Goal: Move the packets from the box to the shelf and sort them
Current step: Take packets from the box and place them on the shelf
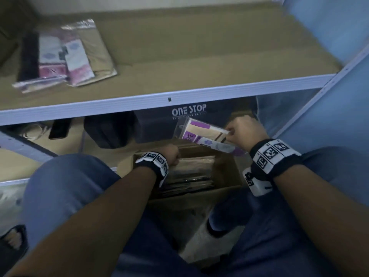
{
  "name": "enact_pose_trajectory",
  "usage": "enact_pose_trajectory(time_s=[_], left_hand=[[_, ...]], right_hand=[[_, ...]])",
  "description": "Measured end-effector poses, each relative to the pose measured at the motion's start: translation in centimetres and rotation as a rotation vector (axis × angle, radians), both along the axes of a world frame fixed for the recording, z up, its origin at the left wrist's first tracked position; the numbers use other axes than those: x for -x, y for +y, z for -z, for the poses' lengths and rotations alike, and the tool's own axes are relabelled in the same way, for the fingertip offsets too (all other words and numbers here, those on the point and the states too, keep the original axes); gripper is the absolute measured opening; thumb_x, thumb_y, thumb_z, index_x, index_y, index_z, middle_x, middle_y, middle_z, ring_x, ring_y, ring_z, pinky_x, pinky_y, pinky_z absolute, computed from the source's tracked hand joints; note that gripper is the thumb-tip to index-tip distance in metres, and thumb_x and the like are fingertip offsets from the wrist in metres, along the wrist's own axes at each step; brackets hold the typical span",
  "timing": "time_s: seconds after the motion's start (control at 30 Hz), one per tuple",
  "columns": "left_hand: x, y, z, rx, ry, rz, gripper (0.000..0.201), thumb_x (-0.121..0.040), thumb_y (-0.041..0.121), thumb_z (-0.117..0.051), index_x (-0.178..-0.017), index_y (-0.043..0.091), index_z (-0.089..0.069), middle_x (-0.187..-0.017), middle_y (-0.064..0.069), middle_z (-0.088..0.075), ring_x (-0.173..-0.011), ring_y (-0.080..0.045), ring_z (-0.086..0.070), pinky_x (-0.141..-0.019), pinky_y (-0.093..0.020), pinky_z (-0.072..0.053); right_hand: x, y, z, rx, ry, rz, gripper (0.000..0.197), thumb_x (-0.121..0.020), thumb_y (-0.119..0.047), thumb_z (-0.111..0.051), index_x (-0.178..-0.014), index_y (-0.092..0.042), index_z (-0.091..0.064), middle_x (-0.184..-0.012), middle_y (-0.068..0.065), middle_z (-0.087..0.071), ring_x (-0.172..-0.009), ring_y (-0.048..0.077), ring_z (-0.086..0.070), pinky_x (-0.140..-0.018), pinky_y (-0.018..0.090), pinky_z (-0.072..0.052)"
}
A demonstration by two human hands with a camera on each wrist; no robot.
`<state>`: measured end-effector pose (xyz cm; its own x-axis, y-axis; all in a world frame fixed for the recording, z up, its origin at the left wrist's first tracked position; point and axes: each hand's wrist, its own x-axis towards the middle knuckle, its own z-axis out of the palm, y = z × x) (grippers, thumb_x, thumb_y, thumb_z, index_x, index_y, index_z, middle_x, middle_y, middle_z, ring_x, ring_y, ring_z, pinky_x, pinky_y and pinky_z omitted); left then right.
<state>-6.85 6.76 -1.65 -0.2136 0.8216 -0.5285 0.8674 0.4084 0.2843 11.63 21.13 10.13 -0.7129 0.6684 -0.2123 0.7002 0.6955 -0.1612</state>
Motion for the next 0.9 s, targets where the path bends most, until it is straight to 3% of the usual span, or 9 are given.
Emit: enact_pose_trajectory(time_s=[0.13,0.23,0.33,0.4,0.47,0.57,0.7,0.8,0.9], left_hand=[[-0.1,-1.1,-4.7,-0.098,-0.008,0.022,0.009,-0.084,0.014,-0.061,-0.076,0.015,-0.066,-0.084,-0.011,-0.064,-0.087,-0.031,-0.066,-0.079,-0.035,-0.052],[-0.3,-1.8,-8.2,-0.22,-0.048,0.041,0.015,-0.087,0.015,-0.061,-0.085,0.004,-0.069,-0.087,-0.015,-0.069,-0.077,-0.022,-0.061,-0.077,-0.034,-0.05],[-0.1,-2.0,-11.9,-0.334,-0.088,0.031,0.017,-0.088,0.014,-0.061,-0.097,0.008,-0.073,-0.092,-0.006,-0.072,-0.08,-0.015,-0.062,-0.077,-0.026,-0.047],[0.5,-2.1,-14.1,-0.397,-0.084,0.031,0.014,-0.088,0.013,-0.061,-0.092,0.007,-0.073,-0.085,-0.006,-0.069,-0.074,-0.014,-0.058,-0.068,-0.02,-0.043],[1.3,-2.3,-16.1,-0.463,-0.085,0.004,0.015,-0.088,0.014,-0.061,-0.084,0.003,-0.069,-0.078,-0.011,-0.064,-0.068,-0.014,-0.051,-0.064,-0.025,-0.039],[2.6,-3.0,-19.3,-0.594,-0.106,-0.045,0.014,-0.089,0.017,-0.063,-0.084,0.007,-0.071,-0.075,-0.001,-0.064,-0.067,-0.009,-0.051,-0.062,-0.021,-0.039],[5.1,-4.6,-23.2,-0.697,-0.119,-0.114,0.009,-0.089,0.024,-0.064,-0.088,0.024,-0.073,-0.067,0.018,-0.062,-0.058,0.006,-0.053,-0.059,-0.014,-0.039],[7.4,-6.4,-25.5,-0.736,-0.081,-0.195,0.012,-0.089,0.03,-0.063,-0.079,0.029,-0.069,-0.064,0.01,-0.062,-0.058,-0.001,-0.052,-0.058,-0.021,-0.041],[10.0,-8.2,-27.0,-0.813,-0.057,-0.284,0.024,-0.089,0.027,-0.063,-0.066,0.024,-0.064,-0.058,0.009,-0.058,-0.055,-0.001,-0.049,-0.058,-0.024,-0.042]], right_hand=[[-1.5,-0.5,-4.4,-0.065,0.051,-0.008,0.019,-0.079,-0.029,-0.066,-0.094,-0.022,-0.075,-0.09,0.004,-0.07,-0.082,0.025,-0.065,-0.075,0.038,-0.056],[-1.8,-0.2,-8.0,-0.118,0.102,0.0,0.015,-0.076,-0.026,-0.067,-0.089,-0.023,-0.075,-0.092,0.005,-0.07,-0.085,0.027,-0.064,-0.076,0.038,-0.055],[-1.9,-0.1,-11.5,-0.162,0.159,0.001,0.013,-0.076,-0.023,-0.068,-0.086,-0.02,-0.075,-0.087,0.007,-0.071,-0.083,0.029,-0.064,-0.073,0.036,-0.054],[-1.8,0.0,-13.6,-0.163,0.231,0.003,0.013,-0.076,-0.019,-0.069,-0.087,-0.015,-0.075,-0.085,0.009,-0.073,-0.082,0.028,-0.065,-0.076,0.036,-0.054],[-1.8,0.1,-15.6,-0.175,0.308,-0.01,0.017,-0.077,-0.014,-0.069,-0.092,-0.01,-0.076,-0.085,0.012,-0.073,-0.083,0.029,-0.065,-0.079,0.032,-0.051],[-1.6,0.1,-18.0,-0.199,0.405,-0.028,0.018,-0.079,-0.011,-0.069,-0.096,-0.008,-0.075,-0.087,0.014,-0.073,-0.082,0.027,-0.065,-0.066,0.024,-0.042],[-0.4,1.1,-20.1,-0.213,0.525,0.024,0.016,-0.076,-0.019,-0.072,-0.09,-0.012,-0.077,-0.07,0.005,-0.067,-0.071,0.024,-0.063,-0.069,0.03,-0.052],[1.3,1.3,-21.8,-0.188,0.566,0.035,0.018,-0.077,-0.012,-0.07,-0.094,-0.011,-0.076,-0.07,0.003,-0.062,-0.068,0.02,-0.059,-0.069,0.027,-0.049],[3.4,0.8,-23.1,-0.126,0.628,0.031,0.019,-0.078,-0.008,-0.068,-0.096,-0.009,-0.075,-0.082,0.009,-0.07,-0.077,0.027,-0.065,-0.077,0.036,-0.055]])
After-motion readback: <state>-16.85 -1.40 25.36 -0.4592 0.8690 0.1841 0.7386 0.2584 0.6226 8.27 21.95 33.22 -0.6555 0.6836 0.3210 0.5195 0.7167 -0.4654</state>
